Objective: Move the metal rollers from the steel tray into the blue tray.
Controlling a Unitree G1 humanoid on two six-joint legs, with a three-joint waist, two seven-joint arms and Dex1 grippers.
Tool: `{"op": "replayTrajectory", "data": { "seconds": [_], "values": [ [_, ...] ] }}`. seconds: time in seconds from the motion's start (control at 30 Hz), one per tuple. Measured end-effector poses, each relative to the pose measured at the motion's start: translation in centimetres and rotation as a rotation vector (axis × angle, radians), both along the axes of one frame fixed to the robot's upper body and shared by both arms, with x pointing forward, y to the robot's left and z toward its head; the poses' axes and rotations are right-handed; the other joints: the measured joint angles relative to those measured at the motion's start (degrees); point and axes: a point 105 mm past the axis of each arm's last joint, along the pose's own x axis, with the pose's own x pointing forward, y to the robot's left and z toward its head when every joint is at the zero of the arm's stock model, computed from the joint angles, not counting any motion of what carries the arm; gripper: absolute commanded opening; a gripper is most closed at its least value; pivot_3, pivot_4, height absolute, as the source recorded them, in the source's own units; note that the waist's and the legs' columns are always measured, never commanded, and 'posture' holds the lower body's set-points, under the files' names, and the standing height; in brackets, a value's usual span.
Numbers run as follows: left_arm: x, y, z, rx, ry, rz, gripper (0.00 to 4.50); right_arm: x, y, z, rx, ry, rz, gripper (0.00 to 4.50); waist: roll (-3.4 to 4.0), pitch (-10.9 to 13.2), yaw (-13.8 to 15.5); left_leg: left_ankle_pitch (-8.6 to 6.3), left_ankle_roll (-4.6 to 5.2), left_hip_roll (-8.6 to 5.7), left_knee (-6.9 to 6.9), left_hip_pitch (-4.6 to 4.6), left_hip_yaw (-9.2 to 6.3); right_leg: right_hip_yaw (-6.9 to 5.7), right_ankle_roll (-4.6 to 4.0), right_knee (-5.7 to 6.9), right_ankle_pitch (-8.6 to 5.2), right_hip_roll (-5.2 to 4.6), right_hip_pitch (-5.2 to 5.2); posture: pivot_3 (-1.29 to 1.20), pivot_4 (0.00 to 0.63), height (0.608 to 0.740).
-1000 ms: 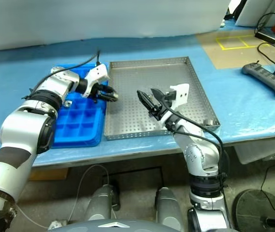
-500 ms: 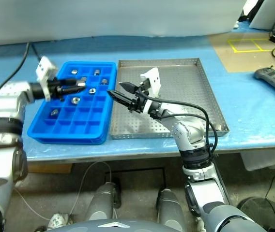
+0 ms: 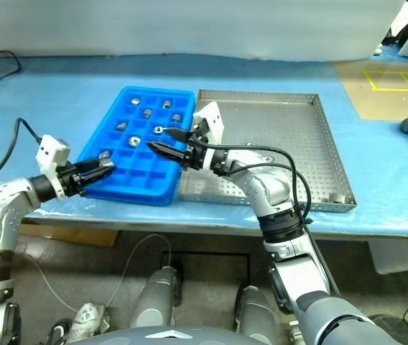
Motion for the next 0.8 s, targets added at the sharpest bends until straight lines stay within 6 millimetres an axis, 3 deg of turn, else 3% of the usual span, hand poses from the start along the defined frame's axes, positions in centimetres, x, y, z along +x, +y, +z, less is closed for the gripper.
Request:
{"op": "replayTrajectory", "data": {
  "seconds": [0.13,0.33,0.43,0.53,0.73,0.8],
  "values": [
    [0.2,1.0,-1.5,-0.008,0.057,0.056,1.74,0.1,-0.1,-0.3,-0.009,0.004,-0.013,3.37,-0.02,-0.01,-0.17,0.04,-0.06,0.01,-0.02,0.04,-0.08,0.03,-0.01,0.03,0.01,0.10,-0.03,0.21,0.150,0.740],
    [0.4,1.4,-1.6,0.005,0.074,0.052,3.70,0.3,-0.3,-0.9,-0.017,0.017,-0.039,3.37,0.04,-0.07,-0.13,0.06,-0.09,-0.01,-0.01,0.03,-0.06,0.05,-0.44,-0.01,0.16,0.14,-0.02,0.18,0.150,0.740],
    [0.6,1.0,-1.5,0.017,0.070,0.035,3.70,0.3,-0.5,-1.1,-0.020,0.024,-0.044,3.37,0.13,-0.12,-0.05,0.06,-0.09,0.00,-0.01,0.03,-0.06,0.03,-0.44,0.02,0.15,0.14,0.00,0.17,0.150,0.740],
    [0.8,-0.5,-0.9,-0.039,0.075,-0.020,3.70,0.4,-0.9,-1.2,-0.028,0.024,-0.055,3.37,0.10,-0.11,0.00,0.06,-0.10,-0.02,0.03,0.01,-0.06,0.04,-0.38,0.04,0.18,0.10,0.03,0.15,0.150,0.740],
    [1.7,-7.1,5.9,-0.158,-0.108,-0.259,3.70,2.6,-4.1,-1.2,-0.085,-0.017,-0.229,3.37,0.00,-0.11,-0.17,0.19,-0.29,-0.05,0.06,0.05,-0.03,0.06,-0.37,0.08,0.34,0.08,0.10,0.10,0.150,0.740],
    [1.8,-9.2,6.5,-0.184,-0.126,-0.320,3.70,3.9,-5.8,-1.8,-0.130,-0.020,-0.329,3.37,0.00,-0.12,-0.53,0.23,-0.34,-0.04,0.11,0.07,-0.03,0.09,-0.39,0.07,0.38,0.10,0.10,0.09,0.150,0.740]
  ]
}}
